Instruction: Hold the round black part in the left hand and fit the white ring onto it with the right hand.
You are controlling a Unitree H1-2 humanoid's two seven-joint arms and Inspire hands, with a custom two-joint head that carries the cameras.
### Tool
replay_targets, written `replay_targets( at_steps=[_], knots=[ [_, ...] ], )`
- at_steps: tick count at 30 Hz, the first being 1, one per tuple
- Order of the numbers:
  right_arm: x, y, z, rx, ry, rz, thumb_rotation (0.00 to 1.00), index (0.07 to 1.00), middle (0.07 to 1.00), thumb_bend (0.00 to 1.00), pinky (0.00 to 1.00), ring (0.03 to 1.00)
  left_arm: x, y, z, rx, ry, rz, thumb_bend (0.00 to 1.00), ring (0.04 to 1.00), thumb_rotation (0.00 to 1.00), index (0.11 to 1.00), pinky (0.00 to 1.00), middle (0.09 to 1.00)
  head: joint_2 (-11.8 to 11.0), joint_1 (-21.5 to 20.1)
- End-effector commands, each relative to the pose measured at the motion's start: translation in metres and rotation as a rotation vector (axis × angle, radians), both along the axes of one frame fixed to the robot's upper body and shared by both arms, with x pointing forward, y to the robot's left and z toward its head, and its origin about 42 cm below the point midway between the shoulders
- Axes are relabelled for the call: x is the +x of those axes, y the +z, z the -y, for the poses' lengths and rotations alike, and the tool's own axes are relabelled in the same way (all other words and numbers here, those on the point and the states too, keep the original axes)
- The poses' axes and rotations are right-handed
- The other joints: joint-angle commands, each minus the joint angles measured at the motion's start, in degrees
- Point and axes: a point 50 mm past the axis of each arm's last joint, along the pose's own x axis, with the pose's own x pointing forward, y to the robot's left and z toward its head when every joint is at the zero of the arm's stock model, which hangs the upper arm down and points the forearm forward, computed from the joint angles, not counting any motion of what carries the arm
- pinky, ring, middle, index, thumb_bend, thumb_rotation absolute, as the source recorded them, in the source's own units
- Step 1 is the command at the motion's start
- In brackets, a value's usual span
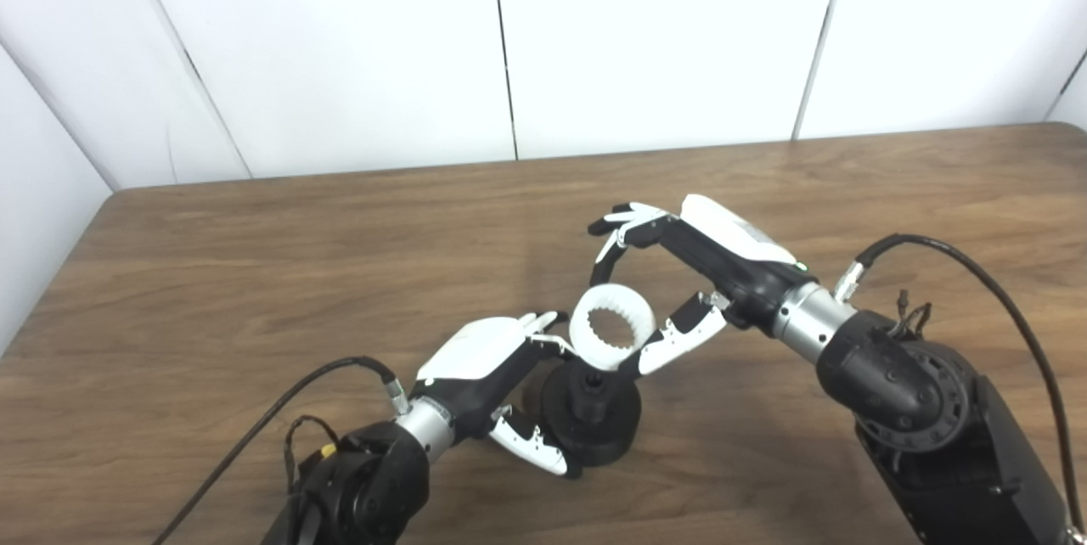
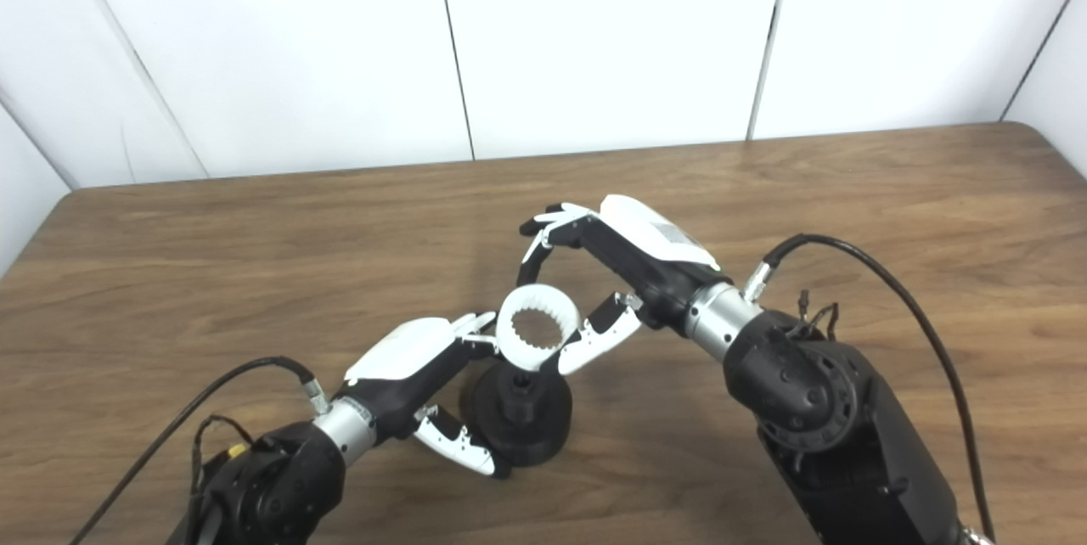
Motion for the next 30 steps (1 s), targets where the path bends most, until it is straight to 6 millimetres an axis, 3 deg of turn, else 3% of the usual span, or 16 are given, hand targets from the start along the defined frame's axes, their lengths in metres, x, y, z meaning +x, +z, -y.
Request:
replay_targets(
  at_steps=[1,13,24,30],
  knots=[
    [-0.005,0.018,-0.003,0.007,0.016,0.076,0.15,0.489,0.856,0.53,0.82,0.946,0.007,0.013,0.0,0.002,0.004,0.059,0.94,1.0,0.28,0.7,0.94,1.0,0.1,0.0],
    [-0.011,0.015,-0.004,0.006,0.015,0.07,0.15,0.49,0.861,0.52,0.82,0.948,0.007,0.012,-0.002,-0.007,0.006,0.061,0.94,1.0,0.28,0.699,0.97,1.0,0.1,-0.6],
    [-0.011,0.01,-0.006,0.001,0.02,0.075,0.15,0.489,0.853,0.52,0.82,0.934,0.008,0.014,-0.002,-0.009,0.007,0.064,0.93,1.0,0.27,0.699,0.92,1.0,0.1,-0.5],
    [-0.01,0.007,-0.007,0.01,0.021,0.058,0.15,0.489,0.853,0.52,0.82,0.936,0.008,0.015,-0.001,-0.013,0.002,0.065,0.93,1.0,0.26,0.698,0.99,1.0,0.2,-0.4]
  ],
)
